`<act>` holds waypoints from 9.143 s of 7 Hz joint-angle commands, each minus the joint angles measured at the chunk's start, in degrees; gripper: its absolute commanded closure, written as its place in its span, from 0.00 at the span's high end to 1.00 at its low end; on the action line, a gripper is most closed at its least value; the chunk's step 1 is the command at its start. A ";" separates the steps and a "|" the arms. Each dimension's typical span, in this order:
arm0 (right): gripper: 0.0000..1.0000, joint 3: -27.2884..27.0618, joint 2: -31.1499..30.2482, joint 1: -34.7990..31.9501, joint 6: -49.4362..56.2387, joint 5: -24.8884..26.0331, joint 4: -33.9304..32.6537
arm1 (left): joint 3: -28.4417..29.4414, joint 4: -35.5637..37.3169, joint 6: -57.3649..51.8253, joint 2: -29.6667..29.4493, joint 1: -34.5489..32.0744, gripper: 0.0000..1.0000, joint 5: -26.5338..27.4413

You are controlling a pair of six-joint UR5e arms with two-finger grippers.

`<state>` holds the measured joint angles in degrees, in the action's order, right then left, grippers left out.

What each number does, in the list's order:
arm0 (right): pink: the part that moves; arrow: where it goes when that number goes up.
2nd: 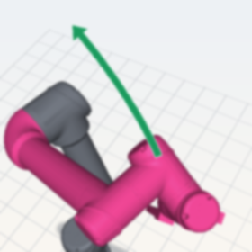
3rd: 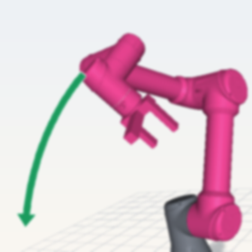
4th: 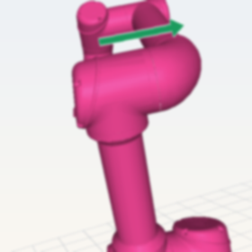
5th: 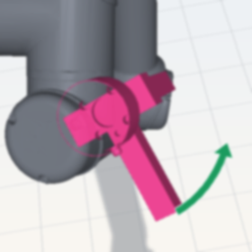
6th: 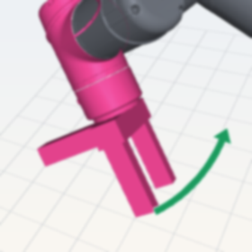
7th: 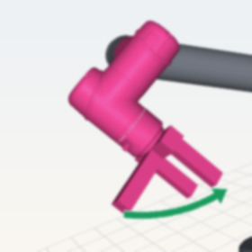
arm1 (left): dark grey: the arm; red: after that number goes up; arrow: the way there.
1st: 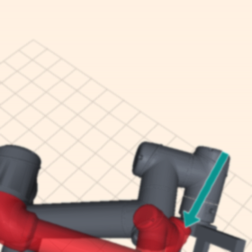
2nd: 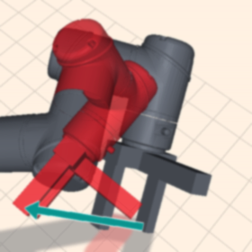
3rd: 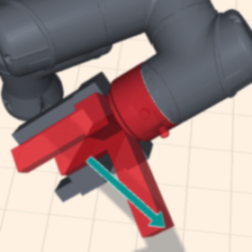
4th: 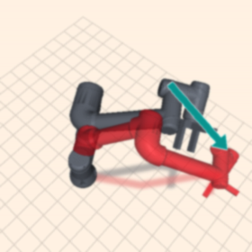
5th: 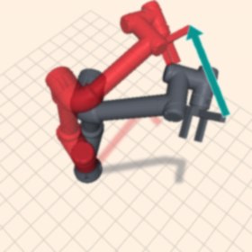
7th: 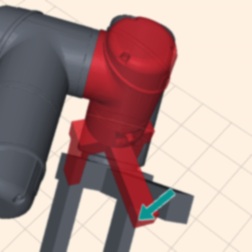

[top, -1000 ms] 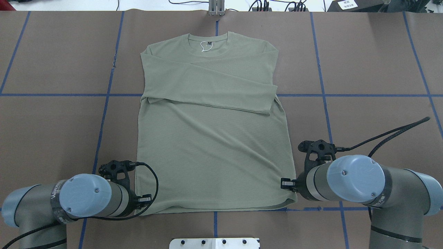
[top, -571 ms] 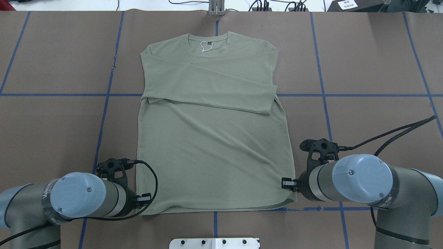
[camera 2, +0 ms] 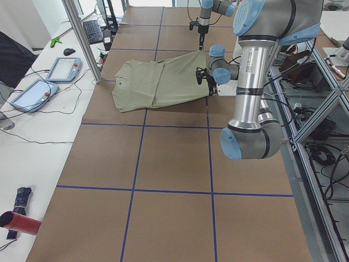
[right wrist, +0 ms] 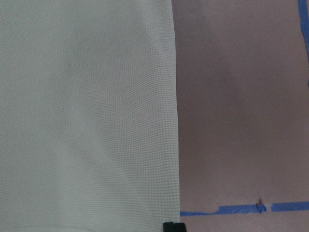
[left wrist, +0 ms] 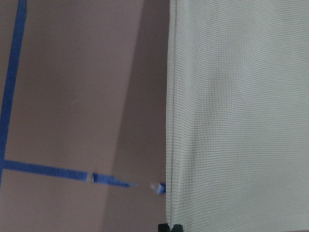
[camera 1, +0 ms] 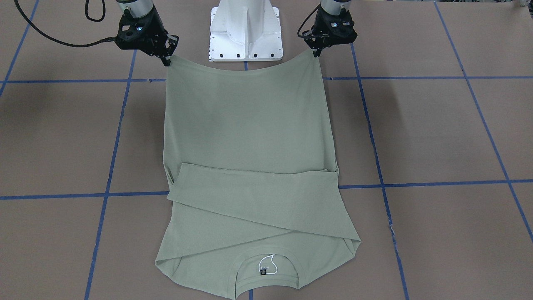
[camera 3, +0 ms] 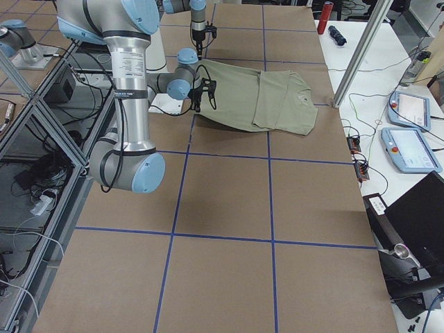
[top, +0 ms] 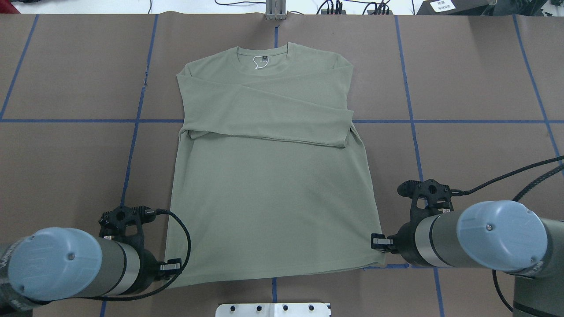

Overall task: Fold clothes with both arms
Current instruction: 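Lift the hem with both grippers and carry it toward the collar, then lay the hem down near the collar with both grippers, then release the hem and raise both grippers away from the shirt, then lower the right gripper to the folded shirt's near edge and grasp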

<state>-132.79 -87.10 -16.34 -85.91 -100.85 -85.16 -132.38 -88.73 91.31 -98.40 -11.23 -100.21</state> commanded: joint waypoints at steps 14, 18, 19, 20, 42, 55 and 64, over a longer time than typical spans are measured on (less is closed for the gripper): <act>0.00 8.90 14.96 -21.16 0.39 -6.90 0.61 | 3.32 4.70 -16.67 -8.18 -23.12 0.00 -6.49; 0.00 18.33 23.26 -27.68 3.29 -7.08 0.70 | 9.76 2.70 -18.35 -9.87 -27.96 0.00 -6.31; 0.00 21.31 25.20 -28.56 3.38 -6.99 1.66 | 10.38 2.42 -19.14 -9.96 -28.76 0.00 -6.31; 0.00 24.91 25.57 -29.18 3.47 -6.90 5.76 | 11.95 1.98 -19.41 -10.75 -29.98 0.00 -6.31; 0.46 62.12 40.16 -32.09 3.64 -5.85 23.99 | 44.31 -20.96 -19.06 -19.81 -34.30 0.63 -3.77; 0.97 36.01 15.02 -19.18 3.56 -6.29 24.61 | 31.40 -12.96 -18.53 -21.30 -35.53 0.99 -4.12; 0.68 36.90 15.82 -17.59 3.47 -6.29 25.05 | 30.69 -12.96 -18.88 -20.78 -35.62 0.99 -4.03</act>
<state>-95.90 -71.45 -34.25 -82.43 -107.19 -60.09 -101.71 -101.69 72.44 -119.22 -46.84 -104.24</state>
